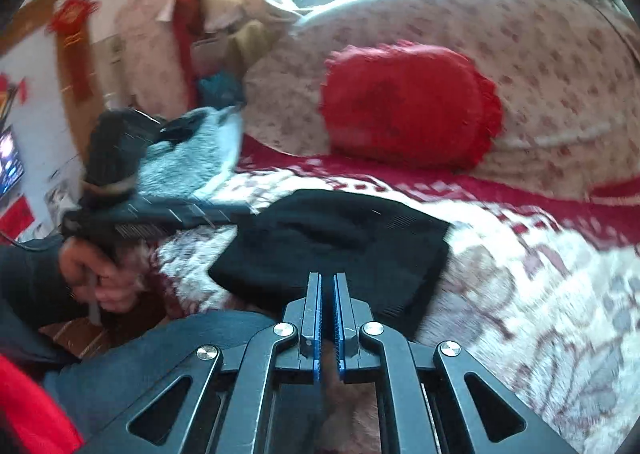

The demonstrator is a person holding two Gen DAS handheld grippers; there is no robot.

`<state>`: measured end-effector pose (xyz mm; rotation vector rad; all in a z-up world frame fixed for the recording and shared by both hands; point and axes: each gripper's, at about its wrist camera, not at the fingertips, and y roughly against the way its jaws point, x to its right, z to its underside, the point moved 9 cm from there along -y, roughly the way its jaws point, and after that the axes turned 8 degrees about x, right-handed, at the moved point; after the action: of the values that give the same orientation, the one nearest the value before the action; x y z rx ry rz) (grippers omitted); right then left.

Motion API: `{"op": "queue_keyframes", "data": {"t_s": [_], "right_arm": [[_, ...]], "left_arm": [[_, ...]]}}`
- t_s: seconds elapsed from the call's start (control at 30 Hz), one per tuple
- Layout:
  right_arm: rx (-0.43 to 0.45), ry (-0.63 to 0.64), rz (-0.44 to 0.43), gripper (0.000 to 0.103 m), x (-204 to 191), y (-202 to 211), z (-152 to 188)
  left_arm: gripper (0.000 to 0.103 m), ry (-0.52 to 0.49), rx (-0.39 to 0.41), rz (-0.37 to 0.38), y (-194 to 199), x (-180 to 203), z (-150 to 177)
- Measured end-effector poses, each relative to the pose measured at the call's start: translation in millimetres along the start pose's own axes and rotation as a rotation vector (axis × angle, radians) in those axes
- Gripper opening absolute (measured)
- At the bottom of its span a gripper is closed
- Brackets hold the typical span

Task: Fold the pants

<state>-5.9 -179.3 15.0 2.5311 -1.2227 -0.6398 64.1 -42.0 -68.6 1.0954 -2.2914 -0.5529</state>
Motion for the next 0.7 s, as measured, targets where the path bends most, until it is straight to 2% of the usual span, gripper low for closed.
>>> {"op": "queue_keyframes", "data": {"t_s": [0.03, 0.1, 0.13, 0.17, 0.2, 0.33, 0.63, 0.67, 0.7], "right_arm": [[-0.019, 0.000, 0.013, 0.004, 3.1, -0.9, 3.5], [-0.156, 0.002, 0.161, 0.004, 28.4, -19.4, 28.1], [-0.217, -0.034, 0.187, 0.003, 40.8, -25.6, 43.3], [-0.183, -0.088, 0.156, 0.003, 45.1, -24.1, 44.1], [-0.187, -0.134, 0.137, 0.003, 48.1, -24.3, 44.4], [-0.174, -0.179, 0.118, 0.003, 48.7, -23.7, 45.6], [-0.146, -0.199, 0.097, 0.005, 45.6, -15.3, 36.5], [-0.117, -0.192, 0.092, 0.006, 44.4, -10.4, 28.6], [-0.048, -0.195, 0.095, 0.007, 45.8, 0.1, 16.5]], "left_arm": [[0.018, 0.009, -0.005, -0.002, -5.8, -0.4, 2.6], [0.018, 0.015, -0.008, 0.014, -16.3, 3.7, 4.6], [0.018, 0.019, -0.019, 0.020, -20.7, 5.3, 4.8], [0.018, 0.009, -0.021, 0.013, -25.2, 7.3, 3.0], [0.019, -0.005, -0.022, 0.009, -25.6, 8.9, 3.5], [0.019, 0.030, -0.036, 0.029, -26.7, 6.6, 3.5], [0.020, 0.005, -0.074, -0.043, -19.8, 13.1, 2.6], [0.021, 0.023, -0.071, -0.023, -12.9, 14.1, -0.2], [0.030, 0.041, -0.059, -0.006, -5.5, 12.3, -2.5]]}}
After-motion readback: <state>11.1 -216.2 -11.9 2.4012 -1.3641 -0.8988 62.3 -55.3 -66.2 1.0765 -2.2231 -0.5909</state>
